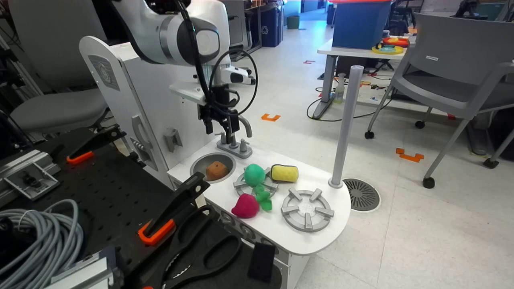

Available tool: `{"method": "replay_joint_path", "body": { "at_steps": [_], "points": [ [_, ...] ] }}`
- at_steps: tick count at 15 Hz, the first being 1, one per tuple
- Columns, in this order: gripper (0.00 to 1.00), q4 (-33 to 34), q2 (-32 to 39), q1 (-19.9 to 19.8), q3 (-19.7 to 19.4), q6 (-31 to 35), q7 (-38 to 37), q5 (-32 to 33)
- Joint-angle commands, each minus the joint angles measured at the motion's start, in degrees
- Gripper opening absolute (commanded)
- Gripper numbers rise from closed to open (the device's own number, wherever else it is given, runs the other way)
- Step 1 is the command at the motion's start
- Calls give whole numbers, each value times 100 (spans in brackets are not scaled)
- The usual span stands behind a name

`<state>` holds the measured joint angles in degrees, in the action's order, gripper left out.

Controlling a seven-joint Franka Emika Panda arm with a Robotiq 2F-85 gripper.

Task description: Remove the brown sponge from the sink

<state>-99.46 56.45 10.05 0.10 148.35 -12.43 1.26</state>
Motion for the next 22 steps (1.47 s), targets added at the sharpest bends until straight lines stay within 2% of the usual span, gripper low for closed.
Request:
{"method": "replay_joint_path", "body": {
  "at_steps": [1, 8, 16, 22],
  "points": [
    [100, 809, 883, 224, -144, 85, 121, 194],
    [100, 1747, 1980, 447, -233, 93, 400, 467],
    [100, 2237, 2447, 632, -117, 340, 823, 562],
    [100, 2967, 2959, 658, -163, 234, 949, 560]
  ]
}}
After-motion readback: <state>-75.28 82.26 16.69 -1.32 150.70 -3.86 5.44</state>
